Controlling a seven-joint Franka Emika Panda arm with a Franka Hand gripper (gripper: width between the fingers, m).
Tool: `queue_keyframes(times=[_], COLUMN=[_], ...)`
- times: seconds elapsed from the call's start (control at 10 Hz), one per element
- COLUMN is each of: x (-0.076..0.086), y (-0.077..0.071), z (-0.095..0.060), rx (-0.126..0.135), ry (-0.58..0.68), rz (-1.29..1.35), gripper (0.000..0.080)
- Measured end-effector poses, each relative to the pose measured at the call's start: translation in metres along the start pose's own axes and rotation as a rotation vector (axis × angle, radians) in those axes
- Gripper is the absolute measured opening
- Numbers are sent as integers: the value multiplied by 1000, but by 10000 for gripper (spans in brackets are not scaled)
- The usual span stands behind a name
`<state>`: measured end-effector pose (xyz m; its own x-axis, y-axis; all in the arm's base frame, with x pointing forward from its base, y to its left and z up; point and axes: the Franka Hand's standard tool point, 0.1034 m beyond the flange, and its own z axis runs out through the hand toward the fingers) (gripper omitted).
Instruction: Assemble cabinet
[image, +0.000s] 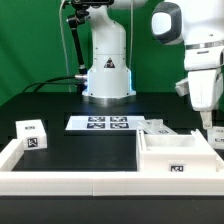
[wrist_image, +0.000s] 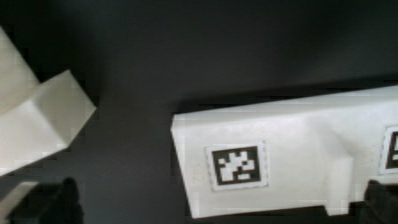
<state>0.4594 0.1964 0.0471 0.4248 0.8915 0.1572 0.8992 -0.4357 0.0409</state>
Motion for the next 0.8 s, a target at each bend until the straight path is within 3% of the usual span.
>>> queue_keyframes(times=[0.2,0.3,0.5,0.8], x=[-9,-2,6,10], y=[5,-2,-17,-23], z=[3,5,13,20], rx=[-2,-7,9,21], ry=[1,21,22,22], rz=[-60,-53,-94,-102], gripper=[797,797,797,797])
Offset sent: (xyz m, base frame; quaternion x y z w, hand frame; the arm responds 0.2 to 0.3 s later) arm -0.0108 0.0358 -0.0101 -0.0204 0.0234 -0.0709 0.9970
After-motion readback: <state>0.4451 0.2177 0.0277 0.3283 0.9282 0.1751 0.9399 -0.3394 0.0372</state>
